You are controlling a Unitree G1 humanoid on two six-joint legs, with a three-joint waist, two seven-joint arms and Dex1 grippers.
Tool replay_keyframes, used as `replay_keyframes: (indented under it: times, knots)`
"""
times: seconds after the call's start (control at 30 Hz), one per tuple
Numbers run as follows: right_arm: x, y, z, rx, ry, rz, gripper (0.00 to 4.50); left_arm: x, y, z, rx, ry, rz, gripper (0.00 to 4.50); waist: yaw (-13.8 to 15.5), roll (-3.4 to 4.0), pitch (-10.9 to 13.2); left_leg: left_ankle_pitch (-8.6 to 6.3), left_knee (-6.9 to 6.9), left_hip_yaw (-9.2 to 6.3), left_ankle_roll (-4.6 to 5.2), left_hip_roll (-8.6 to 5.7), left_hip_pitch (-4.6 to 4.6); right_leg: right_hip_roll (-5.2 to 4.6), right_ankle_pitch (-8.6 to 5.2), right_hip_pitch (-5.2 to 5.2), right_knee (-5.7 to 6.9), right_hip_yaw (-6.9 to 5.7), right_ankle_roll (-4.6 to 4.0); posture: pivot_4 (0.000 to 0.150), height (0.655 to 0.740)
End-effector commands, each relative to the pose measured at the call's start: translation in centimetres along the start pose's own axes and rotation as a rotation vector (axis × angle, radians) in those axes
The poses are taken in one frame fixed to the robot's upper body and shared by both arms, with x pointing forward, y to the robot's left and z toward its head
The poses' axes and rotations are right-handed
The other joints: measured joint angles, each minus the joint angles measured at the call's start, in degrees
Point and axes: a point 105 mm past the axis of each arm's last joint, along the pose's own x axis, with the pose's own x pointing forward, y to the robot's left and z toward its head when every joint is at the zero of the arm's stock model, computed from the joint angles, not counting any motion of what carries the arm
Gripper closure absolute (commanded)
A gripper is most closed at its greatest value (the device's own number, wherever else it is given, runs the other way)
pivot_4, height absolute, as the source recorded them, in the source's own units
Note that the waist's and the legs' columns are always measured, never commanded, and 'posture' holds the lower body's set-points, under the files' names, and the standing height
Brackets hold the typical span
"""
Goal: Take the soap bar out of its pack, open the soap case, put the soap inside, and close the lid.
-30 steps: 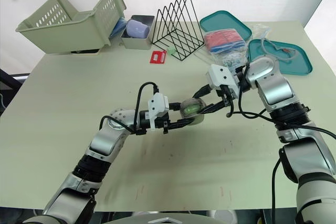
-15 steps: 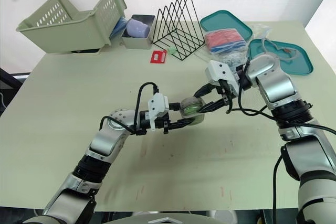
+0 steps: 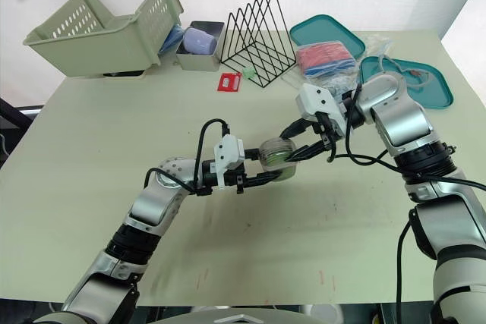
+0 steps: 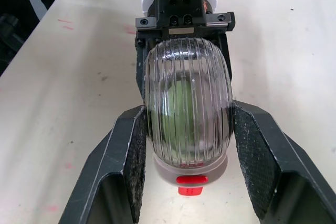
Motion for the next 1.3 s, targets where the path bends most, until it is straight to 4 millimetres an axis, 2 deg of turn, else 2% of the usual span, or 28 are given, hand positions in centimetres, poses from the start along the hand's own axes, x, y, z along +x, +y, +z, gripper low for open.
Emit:
replay_keyframes:
  times: [0.03,0.57,1.3]
  knots:
    - [-0.5,-0.5,0.6,-0.038,0.004,-0.03,2.65,0.0,0.0,1.4,0.045,-0.043,-0.004,2.5,0.0,0.0,0.0,0.0,0.0,0.0,0.0,0.0,0.0,0.0,0.0,0.0,0.0,0.0,0.0,0.15,0.74]
    - [-0.7,0.3,0.1,0.0,0.02,0.009,2.65,0.1,0.1,1.5,0.048,-0.042,-0.004,2.5,0.0,0.0,0.0,0.0,0.0,0.0,0.0,0.0,0.0,0.0,0.0,0.0,0.0,0.0,0.0,0.15,0.74]
    - [0.8,0.5,-2.5,0.043,0.076,-0.012,2.65,0.2,-0.1,1.6,0.05,-0.049,-0.002,2.5,0.0,0.0,0.0,0.0,0.0,0.0,0.0,0.0,0.03,0.0,0.0,0.01,0.01,0.0,0.0,0.15,0.74]
